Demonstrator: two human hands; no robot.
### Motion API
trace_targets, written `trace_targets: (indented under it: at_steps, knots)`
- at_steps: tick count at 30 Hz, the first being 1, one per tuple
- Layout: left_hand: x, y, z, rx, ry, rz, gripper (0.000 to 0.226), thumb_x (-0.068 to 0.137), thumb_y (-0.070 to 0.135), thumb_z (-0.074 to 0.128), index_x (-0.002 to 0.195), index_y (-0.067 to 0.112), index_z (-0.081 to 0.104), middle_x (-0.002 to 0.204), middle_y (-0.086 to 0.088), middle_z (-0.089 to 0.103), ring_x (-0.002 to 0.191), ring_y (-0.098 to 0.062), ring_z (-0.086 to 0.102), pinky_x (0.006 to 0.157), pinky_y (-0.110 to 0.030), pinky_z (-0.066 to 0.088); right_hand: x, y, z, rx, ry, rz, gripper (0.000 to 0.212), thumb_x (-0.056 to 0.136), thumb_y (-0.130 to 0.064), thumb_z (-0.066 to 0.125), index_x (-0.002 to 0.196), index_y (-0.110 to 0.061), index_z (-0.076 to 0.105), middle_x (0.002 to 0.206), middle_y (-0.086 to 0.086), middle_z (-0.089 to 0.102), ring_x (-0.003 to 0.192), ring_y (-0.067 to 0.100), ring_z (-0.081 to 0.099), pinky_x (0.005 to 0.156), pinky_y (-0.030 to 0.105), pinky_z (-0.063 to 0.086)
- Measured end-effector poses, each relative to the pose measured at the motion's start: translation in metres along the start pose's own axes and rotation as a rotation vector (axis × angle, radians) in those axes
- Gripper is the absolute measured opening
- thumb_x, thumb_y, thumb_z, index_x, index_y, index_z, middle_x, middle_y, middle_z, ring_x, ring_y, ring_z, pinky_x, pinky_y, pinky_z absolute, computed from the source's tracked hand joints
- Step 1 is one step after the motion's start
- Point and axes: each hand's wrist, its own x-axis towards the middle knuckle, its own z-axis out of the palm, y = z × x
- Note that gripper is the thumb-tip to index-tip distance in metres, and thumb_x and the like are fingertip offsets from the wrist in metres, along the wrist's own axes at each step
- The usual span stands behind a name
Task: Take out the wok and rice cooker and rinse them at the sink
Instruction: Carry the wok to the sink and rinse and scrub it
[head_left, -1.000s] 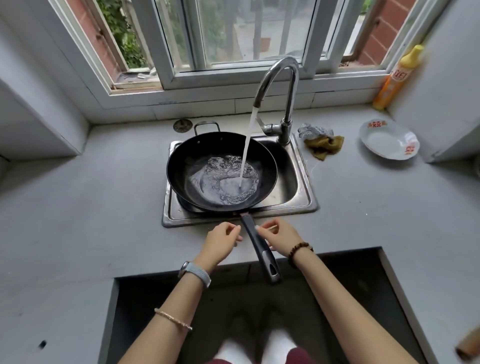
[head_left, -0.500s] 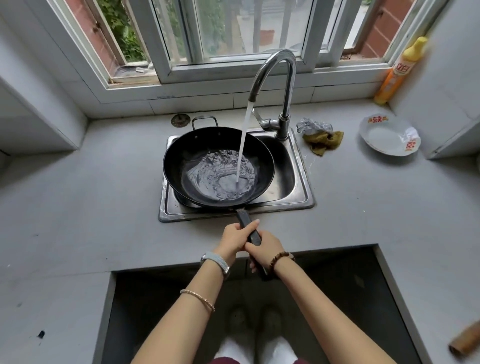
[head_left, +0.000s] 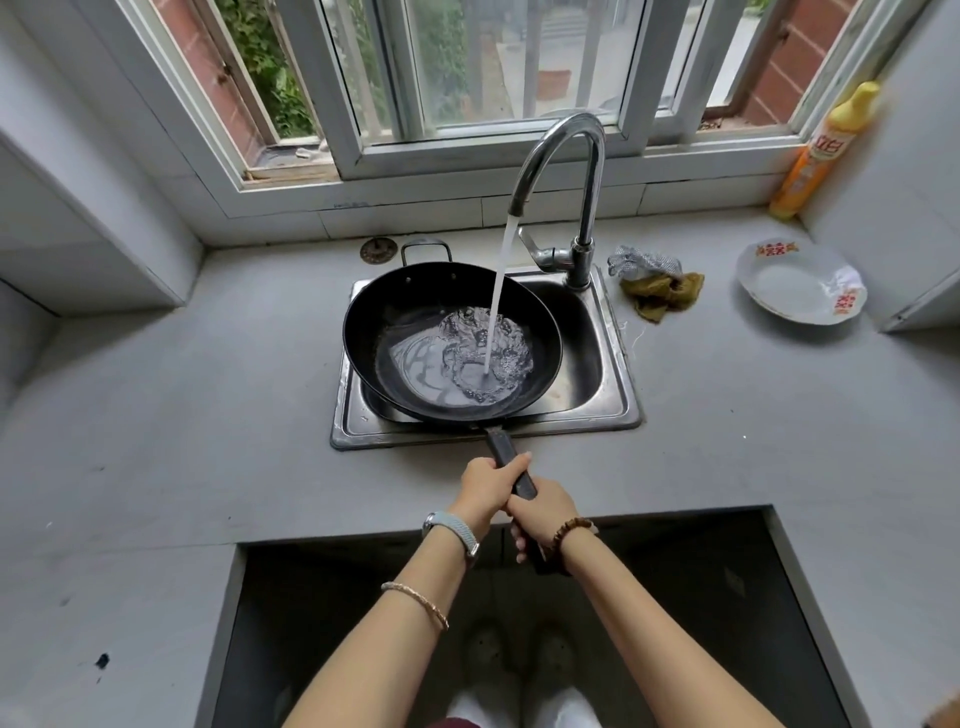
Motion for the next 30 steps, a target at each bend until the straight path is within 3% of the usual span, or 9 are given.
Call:
trace_targets:
  at_steps: [3,6,12,16,21,26,28,30]
  knots:
    - [0.0,0.001,-0.002,0.002,-0.019,-0.007,0.031,0.09,0.033,0.063,0.077,0.005,0.059,0.08,-0.01,0.063,0.071,-0.02,0.059,0.063,-0.028,0.045,0.0,-0.001,0.006,-0.066,0.041,-0.022,0.014,0.093,-0.023,0.05,0.086,-0.011,0.054,0.055,0.007,0.053,0.036,0.015,0.048,0.038,0.024,0.044]
    - [0.0,0.001,-0.008,0.051,-0.005,0.025,0.03,0.093,0.031,0.058,0.078,0.006,0.058,0.079,-0.009,0.059,0.073,-0.02,0.055,0.063,-0.028,0.041,0.0,-0.003,0.017,-0.178,0.136,-0.044,0.017,0.094,-0.025,0.048,0.09,-0.01,0.056,0.067,0.009,0.061,0.04,0.016,0.054,0.037,0.021,0.043]
    - [0.002,-0.002,-0.024,0.055,-0.058,0.07,0.034,0.095,0.03,0.053,0.071,0.007,0.056,0.069,-0.007,0.055,0.065,-0.017,0.05,0.068,-0.029,0.039,-0.001,-0.007,0.037,-0.296,0.227,-0.06,0.01,0.091,-0.022,0.051,0.085,-0.016,0.056,0.082,0.01,0.065,0.067,0.025,0.066,0.056,0.032,0.056]
    - [0.002,-0.003,-0.018,0.07,-0.056,0.049,0.034,0.095,0.035,0.054,0.073,0.009,0.055,0.07,-0.004,0.056,0.066,-0.016,0.052,0.064,-0.028,0.04,-0.003,-0.006,0.026,-0.162,0.126,-0.027,0.011,0.093,-0.02,0.05,0.085,-0.012,0.054,0.074,0.01,0.061,0.046,0.018,0.056,0.04,0.023,0.045]
    - [0.005,0.002,0.007,0.228,0.041,0.016,0.038,0.095,0.037,0.054,0.069,0.01,0.05,0.086,-0.012,0.059,0.089,-0.03,0.06,0.073,-0.033,0.043,-0.002,0.002,0.004,-0.04,0.054,0.004,0.019,0.094,-0.019,0.046,0.079,-0.008,0.052,0.055,0.007,0.052,0.035,0.016,0.046,0.039,0.023,0.04]
    - [0.005,0.006,0.014,0.326,0.072,0.023,0.044,0.097,0.036,0.051,0.103,-0.005,0.062,0.109,-0.02,0.065,0.104,-0.035,0.061,0.08,-0.034,0.046,-0.004,0.001,-0.005,0.009,-0.003,0.007,0.023,0.095,-0.015,0.045,0.073,-0.009,0.048,0.044,0.001,0.045,0.032,0.013,0.042,0.039,0.023,0.038]
    - [0.006,0.005,0.013,0.309,0.057,0.03,0.043,0.097,0.037,0.05,0.1,-0.004,0.062,0.108,-0.021,0.065,0.102,-0.035,0.061,0.077,-0.033,0.045,-0.005,0.001,-0.005,0.016,-0.006,0.012,0.022,0.096,-0.017,0.046,0.075,-0.009,0.049,0.047,0.002,0.046,0.034,0.012,0.042,0.039,0.023,0.039]
    - [0.004,0.004,0.009,0.277,0.035,0.037,0.037,0.097,0.037,0.05,0.085,0.002,0.058,0.096,-0.016,0.064,0.091,-0.031,0.061,0.071,-0.031,0.041,-0.004,0.0,-0.001,-0.002,0.011,0.016,0.02,0.096,-0.019,0.048,0.079,-0.009,0.051,0.053,0.004,0.049,0.036,0.012,0.044,0.039,0.023,0.04]
